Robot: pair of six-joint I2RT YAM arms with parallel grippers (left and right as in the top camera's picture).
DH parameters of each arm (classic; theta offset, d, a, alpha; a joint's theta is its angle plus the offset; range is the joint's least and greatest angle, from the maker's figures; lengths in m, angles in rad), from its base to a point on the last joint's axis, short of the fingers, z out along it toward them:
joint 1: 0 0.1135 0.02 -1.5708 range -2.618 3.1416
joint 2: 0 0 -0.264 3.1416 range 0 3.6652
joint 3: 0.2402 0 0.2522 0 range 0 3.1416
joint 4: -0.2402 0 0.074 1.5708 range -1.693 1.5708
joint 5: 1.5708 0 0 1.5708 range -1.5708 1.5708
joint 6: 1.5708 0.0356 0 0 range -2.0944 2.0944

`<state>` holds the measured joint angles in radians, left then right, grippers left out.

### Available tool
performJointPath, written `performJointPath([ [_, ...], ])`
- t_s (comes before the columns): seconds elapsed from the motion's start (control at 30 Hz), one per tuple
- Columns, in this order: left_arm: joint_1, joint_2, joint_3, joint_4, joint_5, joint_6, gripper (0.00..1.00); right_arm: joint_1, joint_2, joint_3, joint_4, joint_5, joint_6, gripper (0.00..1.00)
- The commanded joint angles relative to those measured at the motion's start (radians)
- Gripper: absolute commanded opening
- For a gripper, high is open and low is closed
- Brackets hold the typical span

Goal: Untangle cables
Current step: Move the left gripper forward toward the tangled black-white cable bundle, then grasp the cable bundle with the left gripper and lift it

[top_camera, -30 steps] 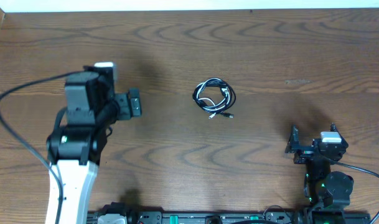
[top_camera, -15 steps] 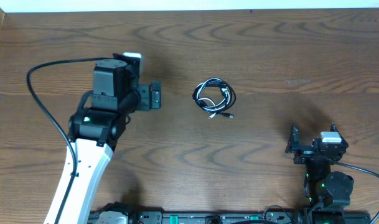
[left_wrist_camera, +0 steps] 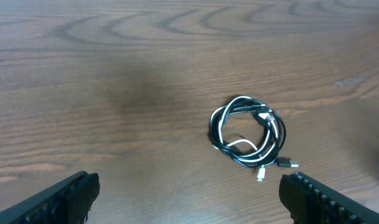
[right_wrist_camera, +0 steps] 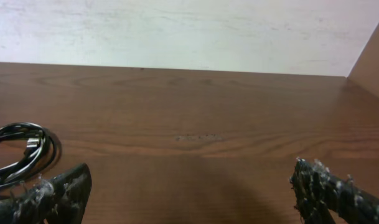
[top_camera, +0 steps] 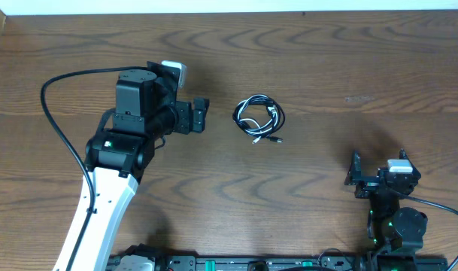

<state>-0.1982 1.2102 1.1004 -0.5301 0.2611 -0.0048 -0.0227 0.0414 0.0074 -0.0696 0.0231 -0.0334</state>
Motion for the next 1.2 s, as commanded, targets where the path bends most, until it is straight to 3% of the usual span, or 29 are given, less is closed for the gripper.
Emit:
performJointPath([
  [0.0, -0.023, 0.010, 0.022, 0.017, 0.014, -0.021, 0.98, 0.007, 0.001, -0.002, -0.003, 0.011, 0.010, 0.99],
  [0.37, -0.057, 0.070, 0.026, 0.079, -0.044, -0.132, 0.98, 0.007, 0.003, -0.002, -0.003, 0.011, 0.010, 0.99],
  [0.6, -0.086, 0.176, 0.090, 0.086, -0.041, -0.140, 0.98, 0.007, 0.003, -0.002, -0.003, 0.011, 0.010, 0.99],
  [0.9, -0.169, 0.285, 0.247, -0.050, -0.045, -0.143, 0.98, 0.007, 0.003, -0.002, -0.003, 0.011, 0.010, 0.99],
  [1.17, -0.181, 0.319, 0.256, -0.126, -0.006, -0.296, 0.98, 0.007, 0.003, -0.002, -0.003, 0.011, 0.010, 0.99],
])
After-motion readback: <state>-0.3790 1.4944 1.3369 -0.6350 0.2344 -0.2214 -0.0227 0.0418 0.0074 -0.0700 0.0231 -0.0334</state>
